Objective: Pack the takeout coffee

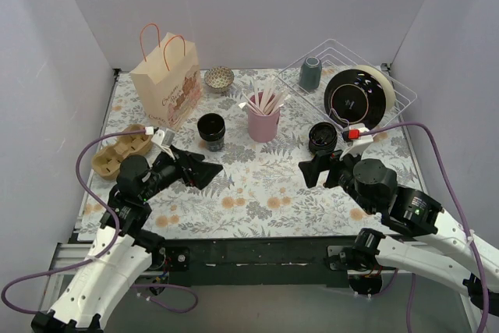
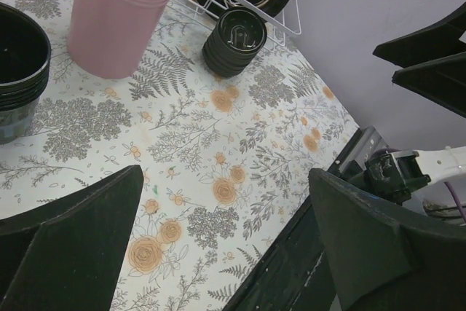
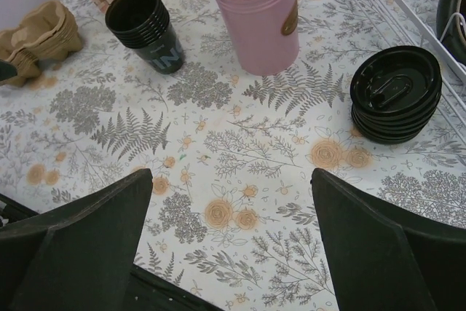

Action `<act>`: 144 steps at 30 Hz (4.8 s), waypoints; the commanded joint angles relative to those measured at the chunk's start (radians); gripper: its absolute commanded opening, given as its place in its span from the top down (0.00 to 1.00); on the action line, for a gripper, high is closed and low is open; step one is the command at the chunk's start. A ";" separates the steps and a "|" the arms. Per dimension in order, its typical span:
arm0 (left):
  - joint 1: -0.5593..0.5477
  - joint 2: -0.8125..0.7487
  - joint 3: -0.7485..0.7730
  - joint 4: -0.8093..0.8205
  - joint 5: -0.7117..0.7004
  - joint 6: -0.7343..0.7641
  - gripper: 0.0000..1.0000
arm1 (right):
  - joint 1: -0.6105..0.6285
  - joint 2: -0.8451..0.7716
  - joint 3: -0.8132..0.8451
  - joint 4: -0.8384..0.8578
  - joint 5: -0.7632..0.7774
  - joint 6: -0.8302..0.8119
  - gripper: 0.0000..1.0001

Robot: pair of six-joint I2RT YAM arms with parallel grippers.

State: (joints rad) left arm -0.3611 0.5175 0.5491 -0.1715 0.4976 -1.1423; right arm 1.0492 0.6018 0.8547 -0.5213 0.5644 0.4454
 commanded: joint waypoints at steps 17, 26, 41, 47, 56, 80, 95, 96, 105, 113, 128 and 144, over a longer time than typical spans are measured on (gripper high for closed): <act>0.004 0.521 0.558 -0.267 -0.401 0.295 0.23 | 0.002 -0.020 -0.097 0.159 -0.129 -0.093 0.19; 0.004 0.782 0.670 -0.313 -0.409 0.375 0.55 | 0.003 -0.043 -0.148 0.271 -0.196 -0.152 0.41; -0.045 1.016 0.799 -0.324 -0.418 0.435 0.56 | 0.002 -0.017 -0.190 0.294 -0.213 -0.132 0.43; -0.061 1.047 0.807 -0.332 -0.441 0.447 0.61 | 0.002 -0.020 -0.178 0.291 -0.222 -0.129 0.43; -0.072 1.090 0.792 -0.327 -0.444 0.447 0.65 | 0.002 -0.043 -0.178 0.277 -0.227 -0.134 0.43; -0.072 1.119 0.802 -0.318 -0.439 0.463 0.92 | 0.002 -0.042 -0.181 0.274 -0.238 -0.137 0.43; -0.073 1.096 0.845 -0.352 -0.485 0.455 1.00 | 0.002 -0.059 -0.190 0.279 -0.230 -0.134 0.43; -0.073 1.093 0.851 -0.353 -0.485 0.454 1.00 | 0.002 -0.059 -0.189 0.279 -0.230 -0.134 0.43; -0.073 1.075 0.867 -0.365 -0.534 0.461 1.00 | 0.002 -0.077 -0.186 0.271 -0.227 -0.134 0.43; -0.101 1.066 0.896 -0.361 -0.611 0.500 1.00 | 0.002 -0.079 -0.190 0.274 -0.216 -0.128 0.42; -0.134 1.015 1.018 -0.393 -0.696 0.515 1.00 | 0.003 -0.085 -0.152 0.267 -0.227 -0.132 0.42; -0.272 0.773 1.032 -0.493 -0.650 0.583 1.00 | 0.002 -0.123 -0.121 0.225 -0.233 -0.103 0.42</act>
State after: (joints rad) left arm -0.5606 1.3983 1.5627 -0.5964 -0.1730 -0.5823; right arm 1.0492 0.4961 0.6800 -0.2962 0.3336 0.3313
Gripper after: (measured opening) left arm 0.013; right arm 0.580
